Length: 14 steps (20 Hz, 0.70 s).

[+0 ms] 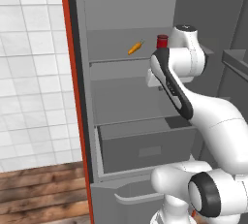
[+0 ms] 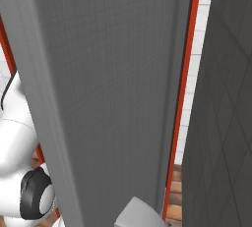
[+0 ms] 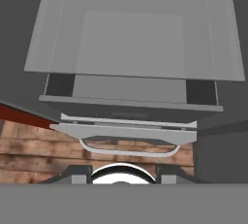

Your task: Pick carrot from the fridge and place it on the plate on the counter.

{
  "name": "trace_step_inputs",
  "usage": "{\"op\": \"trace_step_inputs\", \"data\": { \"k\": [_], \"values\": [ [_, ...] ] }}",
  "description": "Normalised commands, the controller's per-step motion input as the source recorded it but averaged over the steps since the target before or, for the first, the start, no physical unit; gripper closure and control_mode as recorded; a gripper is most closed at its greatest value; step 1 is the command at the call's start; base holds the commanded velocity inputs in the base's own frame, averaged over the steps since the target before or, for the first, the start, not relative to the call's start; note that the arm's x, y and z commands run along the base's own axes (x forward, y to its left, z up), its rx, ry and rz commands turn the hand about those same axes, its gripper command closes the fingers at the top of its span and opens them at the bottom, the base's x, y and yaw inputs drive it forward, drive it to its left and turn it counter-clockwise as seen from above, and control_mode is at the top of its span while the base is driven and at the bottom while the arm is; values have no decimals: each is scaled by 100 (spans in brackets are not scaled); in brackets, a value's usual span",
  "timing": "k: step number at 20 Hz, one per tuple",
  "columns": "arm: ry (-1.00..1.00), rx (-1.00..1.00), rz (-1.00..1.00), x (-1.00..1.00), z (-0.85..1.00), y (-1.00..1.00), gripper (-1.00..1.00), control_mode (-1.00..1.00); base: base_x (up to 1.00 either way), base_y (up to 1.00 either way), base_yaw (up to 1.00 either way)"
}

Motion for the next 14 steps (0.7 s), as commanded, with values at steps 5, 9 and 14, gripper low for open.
{"op": "trace_step_inputs", "data": {
  "k": [5, 9, 14],
  "values": [
    [0, 3, 0, -2, 0, 1, -100, -100, 0, 0, 0],
    [-4, 4, 0, -17, 14, 0, -100, -100, 0, 0, 0],
    [-22, 1, -12, -2, 67, 0, -100, -100, 0, 0, 0]
  ]
}}
